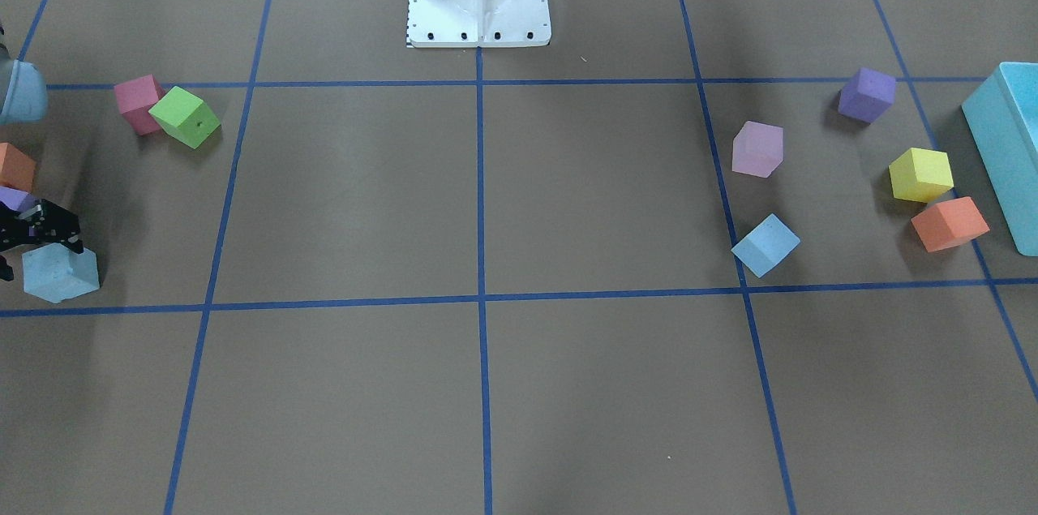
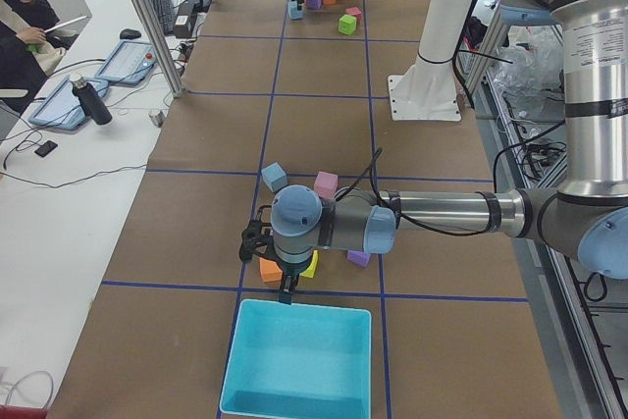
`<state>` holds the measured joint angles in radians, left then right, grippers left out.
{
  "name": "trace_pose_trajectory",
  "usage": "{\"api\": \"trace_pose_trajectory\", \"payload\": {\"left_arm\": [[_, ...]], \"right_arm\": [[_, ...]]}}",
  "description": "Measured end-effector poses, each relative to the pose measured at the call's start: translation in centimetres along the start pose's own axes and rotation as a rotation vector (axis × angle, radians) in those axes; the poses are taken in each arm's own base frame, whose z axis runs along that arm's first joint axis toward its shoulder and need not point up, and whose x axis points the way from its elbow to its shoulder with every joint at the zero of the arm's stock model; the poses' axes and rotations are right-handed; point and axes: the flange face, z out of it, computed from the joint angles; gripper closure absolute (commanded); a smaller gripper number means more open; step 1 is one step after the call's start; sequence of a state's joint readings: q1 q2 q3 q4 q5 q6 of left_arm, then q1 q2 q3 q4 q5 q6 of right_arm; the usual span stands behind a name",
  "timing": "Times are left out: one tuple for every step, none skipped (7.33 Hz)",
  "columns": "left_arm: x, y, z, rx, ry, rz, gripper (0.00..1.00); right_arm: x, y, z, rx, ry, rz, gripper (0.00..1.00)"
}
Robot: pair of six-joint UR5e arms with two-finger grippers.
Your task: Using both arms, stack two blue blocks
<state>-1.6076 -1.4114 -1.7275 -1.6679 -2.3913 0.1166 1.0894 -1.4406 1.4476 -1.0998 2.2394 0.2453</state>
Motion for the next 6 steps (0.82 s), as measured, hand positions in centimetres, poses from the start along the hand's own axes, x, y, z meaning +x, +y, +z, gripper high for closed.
{"api": "trace_pose_trajectory", "payload": {"left_arm": [[0.0, 0.0, 0.0, 0.0, 0.0, 0.0, 0.02], [0.0, 0.0, 0.0, 0.0, 0.0, 0.0, 0.02], [0.0, 0.0, 0.0, -0.001, 0.0, -0.001, 0.02], [0.0, 0.0, 0.0, -0.001, -0.001, -0.001, 0.02], [0.0, 0.0, 0.0, 0.0, -0.001, 0.0, 0.02], [0.0, 0.0, 0.0, 0.0, -0.001, 0.0, 0.02]], "right_arm": [[-0.1, -0.1, 0.4, -0.005, 0.006, -0.002, 0.0], [-0.1, -0.1, 0.8, -0.01, 0.014, -0.003, 0.01], [0.0, -0.1, 1.2, -0.015, 0.025, -0.004, 0.04], [-0.3, -0.2, 1.8, -0.02, 0.039, -0.003, 0.31], [-0.7, -0.4, 2.5, -0.026, 0.055, 0.004, 0.56], [-1.1, -0.7, 3.0, -0.028, 0.064, 0.008, 0.66]]}}
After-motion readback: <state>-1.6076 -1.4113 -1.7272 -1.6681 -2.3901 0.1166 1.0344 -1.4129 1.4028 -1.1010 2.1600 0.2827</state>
